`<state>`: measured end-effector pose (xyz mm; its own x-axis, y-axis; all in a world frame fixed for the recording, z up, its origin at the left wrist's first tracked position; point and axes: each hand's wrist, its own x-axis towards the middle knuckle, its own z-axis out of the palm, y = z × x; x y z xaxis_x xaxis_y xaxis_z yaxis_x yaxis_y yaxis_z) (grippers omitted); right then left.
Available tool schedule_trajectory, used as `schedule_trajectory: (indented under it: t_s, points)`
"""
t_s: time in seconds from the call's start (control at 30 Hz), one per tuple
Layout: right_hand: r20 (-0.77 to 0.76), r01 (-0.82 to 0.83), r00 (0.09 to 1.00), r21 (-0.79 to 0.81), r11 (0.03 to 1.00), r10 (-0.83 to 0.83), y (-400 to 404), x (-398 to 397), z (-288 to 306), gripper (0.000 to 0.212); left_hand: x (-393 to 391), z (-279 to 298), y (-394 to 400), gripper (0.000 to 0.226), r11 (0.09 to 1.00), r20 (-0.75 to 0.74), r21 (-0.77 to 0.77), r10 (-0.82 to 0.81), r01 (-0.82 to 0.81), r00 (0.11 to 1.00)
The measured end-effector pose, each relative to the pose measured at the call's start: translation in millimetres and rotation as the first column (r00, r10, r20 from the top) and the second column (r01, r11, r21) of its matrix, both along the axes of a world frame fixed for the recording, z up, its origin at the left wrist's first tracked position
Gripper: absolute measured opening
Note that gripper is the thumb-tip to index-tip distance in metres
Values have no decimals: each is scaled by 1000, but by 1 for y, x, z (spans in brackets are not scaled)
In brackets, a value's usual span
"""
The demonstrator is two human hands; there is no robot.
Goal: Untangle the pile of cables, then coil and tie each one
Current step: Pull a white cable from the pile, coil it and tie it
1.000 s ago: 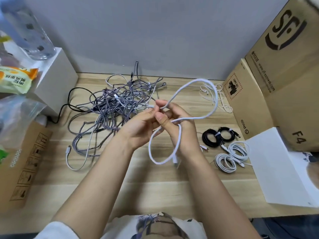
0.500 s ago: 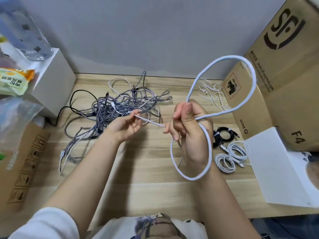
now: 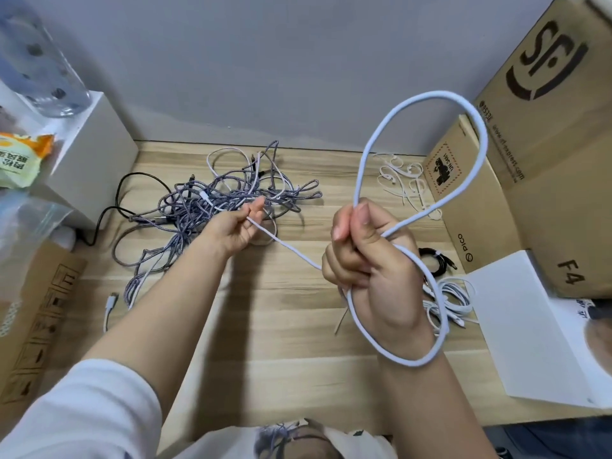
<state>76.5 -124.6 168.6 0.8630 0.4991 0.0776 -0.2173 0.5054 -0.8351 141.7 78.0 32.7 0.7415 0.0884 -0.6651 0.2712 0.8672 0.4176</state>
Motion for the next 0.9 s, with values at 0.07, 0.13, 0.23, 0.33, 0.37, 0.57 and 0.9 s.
schedule_trajectory:
  t_s: [0.07,0.13,0.23,0.33,0.37,0.57,0.9]
  points:
    - [-41,30,999,-58,998,-33,1,5,0,34,-2,6,0,32,997,21,3,-75,75,997]
    - [-71,65,994,-160,985,-77,1,9,-2,33,-7,17,-3,29,982,85,0,-190,191,978]
    - [-118,90,984,-301,949,-131,1,12,-10,29,-14,35,-7,49,965,185,43,-261,257,947]
    - [-106,106,981,-418,902,-164,3,15,-26,16,-28,53,-16,69,912,232,230,-392,341,890]
    - [-91,112,981,-466,878,-174,4,16,-34,10,-33,57,-20,70,882,230,298,-439,366,869]
    - [-56,68,984,-763,642,-171,4,20,-91,43,-54,72,-41,39,650,86,613,-621,450,779]
    - [-3,181,938,-849,497,-347,-13,21,-121,31,-67,77,-34,17,-515,-669,715,-305,473,678]
